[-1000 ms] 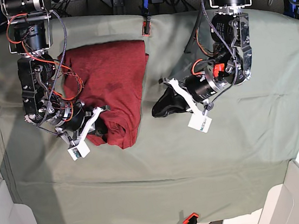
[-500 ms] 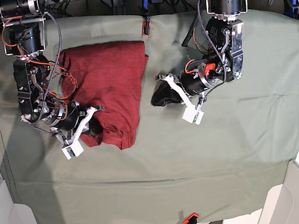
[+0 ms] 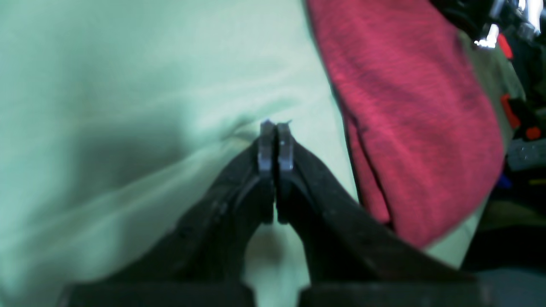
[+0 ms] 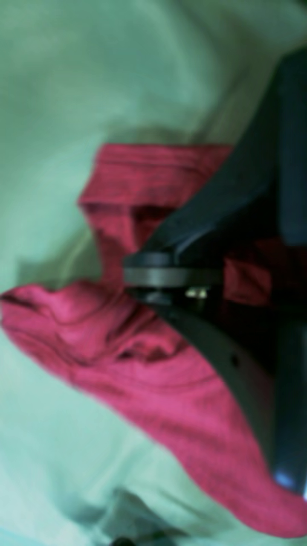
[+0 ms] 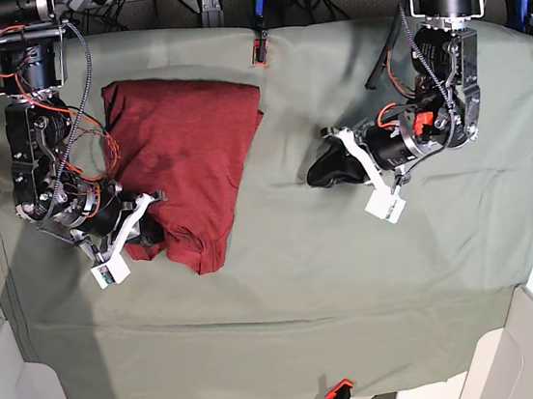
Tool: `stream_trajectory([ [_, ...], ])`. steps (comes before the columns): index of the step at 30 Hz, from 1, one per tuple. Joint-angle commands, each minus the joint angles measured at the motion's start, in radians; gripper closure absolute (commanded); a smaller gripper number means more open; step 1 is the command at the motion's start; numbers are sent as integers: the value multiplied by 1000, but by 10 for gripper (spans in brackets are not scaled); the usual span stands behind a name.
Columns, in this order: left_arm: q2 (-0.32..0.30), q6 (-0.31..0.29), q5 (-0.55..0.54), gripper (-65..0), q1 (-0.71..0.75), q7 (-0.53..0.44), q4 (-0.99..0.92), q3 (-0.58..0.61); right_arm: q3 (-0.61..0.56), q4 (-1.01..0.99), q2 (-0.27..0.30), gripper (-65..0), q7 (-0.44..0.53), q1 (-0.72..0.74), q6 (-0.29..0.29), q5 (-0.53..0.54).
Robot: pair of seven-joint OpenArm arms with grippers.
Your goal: Fold the T-shirt properly
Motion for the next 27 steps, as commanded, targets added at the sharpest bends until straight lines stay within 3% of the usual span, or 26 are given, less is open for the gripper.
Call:
stream_trajectory([
  [1,-27,-9,-24,0,8,-9,56,-11,3,62,8,0,13,20,5,25],
  [7,-112,-9,-56,0,200,44,345,-116,3,315,29,0,-53,-100,-2,58],
  [13,-175,-9,-106,0,452,89,499,-291,52,523,64,0,-107,-334,-14,69],
  [20,-171,-9,-137,0,756,105,574,-500,214,668,114,0,-112,-649,-14,182],
  [24,-167,-9,-82,0,880,105,569,-507,251,677,129,0,-137,-778,-14,233],
  [27,-130,-9,-27,0,930,106,547,-506,241,660,130,0,-154,-852,-14,235],
])
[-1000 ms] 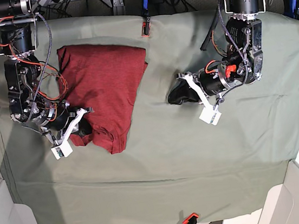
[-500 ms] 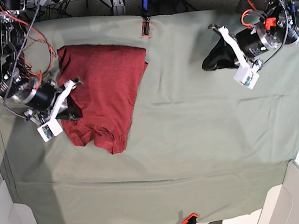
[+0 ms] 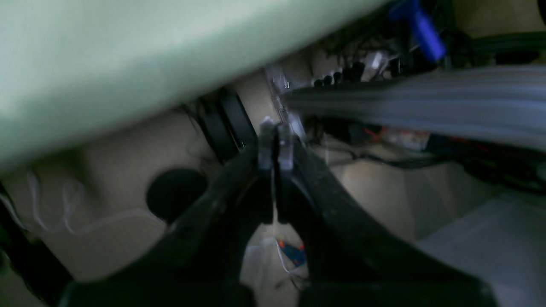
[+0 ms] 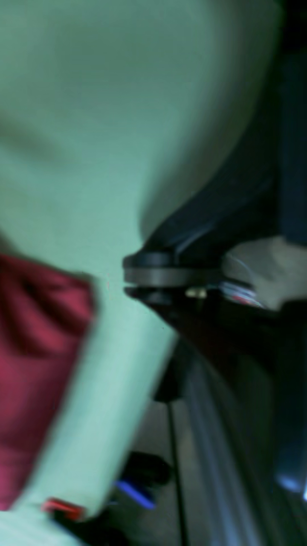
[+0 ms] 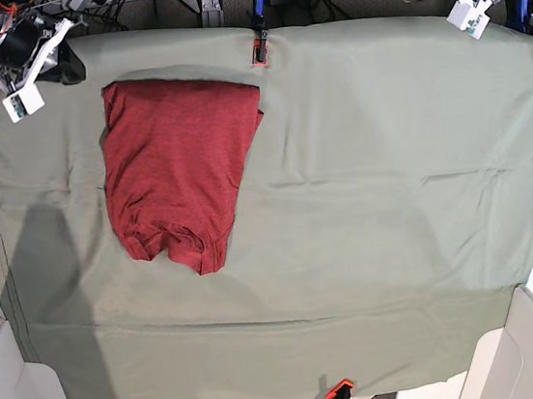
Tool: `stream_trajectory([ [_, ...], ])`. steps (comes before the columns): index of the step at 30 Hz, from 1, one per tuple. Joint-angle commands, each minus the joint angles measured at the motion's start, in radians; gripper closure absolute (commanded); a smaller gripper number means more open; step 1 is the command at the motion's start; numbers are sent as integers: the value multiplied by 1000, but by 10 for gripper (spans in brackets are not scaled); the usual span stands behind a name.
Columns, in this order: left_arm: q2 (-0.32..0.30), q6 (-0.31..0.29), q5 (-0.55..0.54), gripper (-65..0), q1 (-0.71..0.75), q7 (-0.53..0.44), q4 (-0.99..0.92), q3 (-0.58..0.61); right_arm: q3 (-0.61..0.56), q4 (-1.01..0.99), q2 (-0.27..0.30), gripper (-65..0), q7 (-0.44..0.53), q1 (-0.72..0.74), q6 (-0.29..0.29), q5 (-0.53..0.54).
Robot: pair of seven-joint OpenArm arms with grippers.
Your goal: Fold the T-shirt properly
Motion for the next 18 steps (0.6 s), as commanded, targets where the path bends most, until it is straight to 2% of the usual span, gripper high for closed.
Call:
stream_trajectory([
  [1,9,-9,10,0,24,-7,-5,-6,-3,-2,8,0,4,-26,3,14],
  [6,99,-9,152,0,39,-8,-146,21,-53,-159,10,0,-23,-106,-28,14],
  [10,93,-1,288,0,16,-63,-339,154,-117,-355,31,0,-23,-104,-29,10],
  [14,78,157,404,0,-100,-105,-579,327,-165,-532,24,0,-27,-65,-35,-42],
  [16,78,220,447,0,-184,-103,-710,405,-180,-603,9,0,-44,-29,-80,-89],
  [18,78,258,468,0,-264,-100,-837,481,-188,-662,-11,0,-73,18,-129,-155],
])
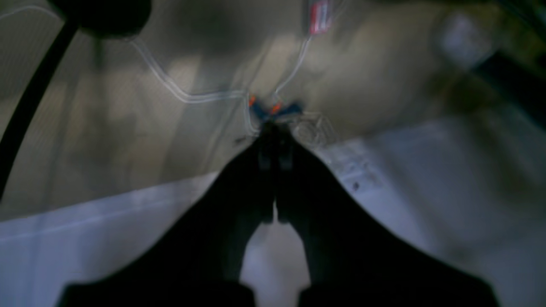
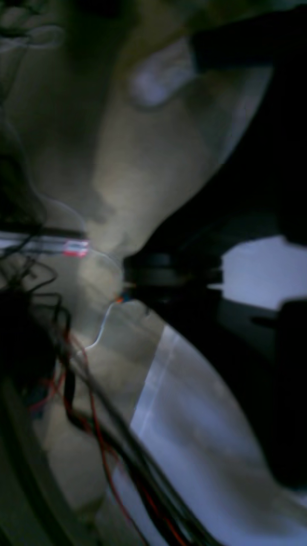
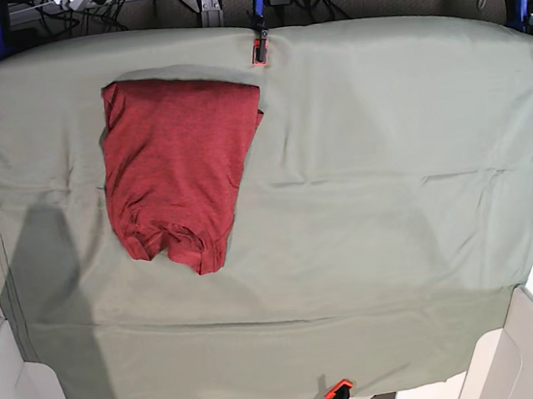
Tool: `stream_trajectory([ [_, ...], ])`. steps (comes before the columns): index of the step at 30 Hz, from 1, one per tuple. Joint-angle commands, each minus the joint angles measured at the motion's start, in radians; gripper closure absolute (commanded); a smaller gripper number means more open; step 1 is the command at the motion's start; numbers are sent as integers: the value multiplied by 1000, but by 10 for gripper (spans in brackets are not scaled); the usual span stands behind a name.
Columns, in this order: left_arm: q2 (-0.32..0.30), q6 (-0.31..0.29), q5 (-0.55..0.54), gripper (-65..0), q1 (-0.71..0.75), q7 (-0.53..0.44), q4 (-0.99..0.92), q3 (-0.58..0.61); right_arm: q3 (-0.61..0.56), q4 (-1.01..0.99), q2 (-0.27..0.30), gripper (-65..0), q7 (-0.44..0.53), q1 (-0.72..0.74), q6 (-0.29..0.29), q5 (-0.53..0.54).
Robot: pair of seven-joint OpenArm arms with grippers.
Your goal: Fold the T-shirt properly
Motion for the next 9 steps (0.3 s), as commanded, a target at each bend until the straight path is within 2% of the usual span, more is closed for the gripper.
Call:
stream_trajectory([
  [1,-11,2,3,0,-18,14,-48,33,-1,-15,0,0,-24,22,-15,-22],
  [3,-10,5,17,0,-93,9,-154,108,-4,-61,-5,0,-78,82,-54,-40],
  [5,0,53,16,0,-165,9,-247,165,-3,-101,-3,0,-132,143,-83,-51],
  [6,7,73,17,0,-195,9,-290,184,-4,-119,-4,0,-148,171,-91,-67],
  [9,40,77,50,0,-266,-1,-400,198,-4,-169,-4,0,-152,237,-95,-79],
])
